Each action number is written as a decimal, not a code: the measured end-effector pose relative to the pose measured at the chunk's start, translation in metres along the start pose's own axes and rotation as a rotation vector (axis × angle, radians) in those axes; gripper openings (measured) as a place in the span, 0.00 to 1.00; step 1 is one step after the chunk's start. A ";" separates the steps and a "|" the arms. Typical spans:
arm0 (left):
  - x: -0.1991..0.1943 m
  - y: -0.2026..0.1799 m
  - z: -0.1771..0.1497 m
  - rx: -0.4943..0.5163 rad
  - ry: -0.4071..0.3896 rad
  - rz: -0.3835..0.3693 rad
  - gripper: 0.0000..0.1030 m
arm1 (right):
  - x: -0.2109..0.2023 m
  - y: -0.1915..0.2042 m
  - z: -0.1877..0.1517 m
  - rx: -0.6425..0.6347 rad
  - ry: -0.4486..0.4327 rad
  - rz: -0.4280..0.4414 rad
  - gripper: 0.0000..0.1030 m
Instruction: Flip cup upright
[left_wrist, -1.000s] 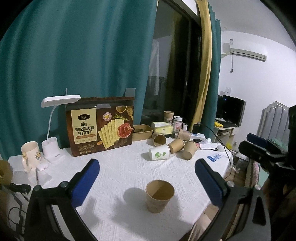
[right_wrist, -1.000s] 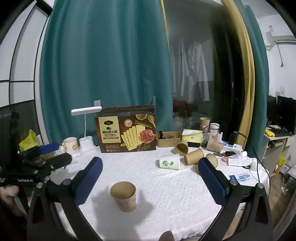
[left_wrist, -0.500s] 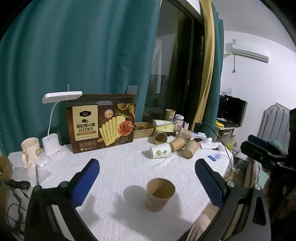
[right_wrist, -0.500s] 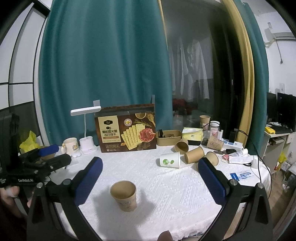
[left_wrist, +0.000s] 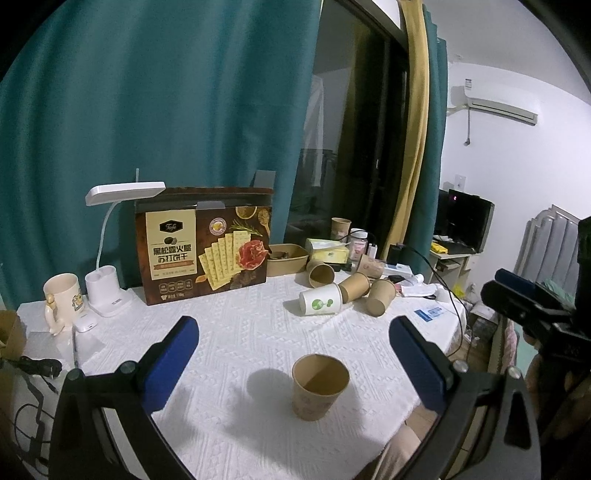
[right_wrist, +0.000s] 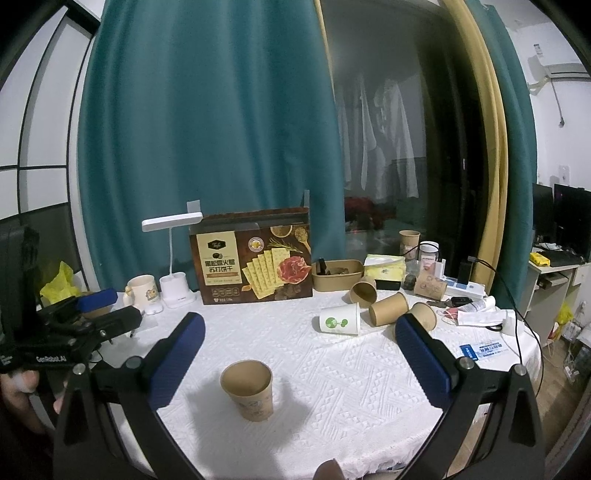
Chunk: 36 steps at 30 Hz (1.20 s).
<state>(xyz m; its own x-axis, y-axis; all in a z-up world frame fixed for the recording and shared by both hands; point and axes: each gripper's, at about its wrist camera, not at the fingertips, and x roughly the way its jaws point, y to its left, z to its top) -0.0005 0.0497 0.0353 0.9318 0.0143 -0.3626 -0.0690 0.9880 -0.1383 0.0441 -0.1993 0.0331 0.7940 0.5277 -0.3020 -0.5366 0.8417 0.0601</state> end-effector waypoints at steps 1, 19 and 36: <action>0.000 0.000 0.000 0.000 -0.001 0.001 1.00 | 0.000 0.000 0.000 0.000 0.000 0.000 0.99; -0.001 -0.006 0.000 0.006 -0.016 0.010 1.00 | 0.000 0.001 0.000 0.000 0.003 -0.001 0.99; -0.002 -0.005 0.000 0.013 -0.020 0.004 1.00 | 0.000 0.001 0.000 -0.001 0.003 -0.003 0.99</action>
<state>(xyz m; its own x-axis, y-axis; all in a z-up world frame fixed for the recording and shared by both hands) -0.0019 0.0446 0.0370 0.9385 0.0212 -0.3446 -0.0681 0.9899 -0.1247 0.0434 -0.1985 0.0335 0.7948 0.5245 -0.3053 -0.5341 0.8434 0.0583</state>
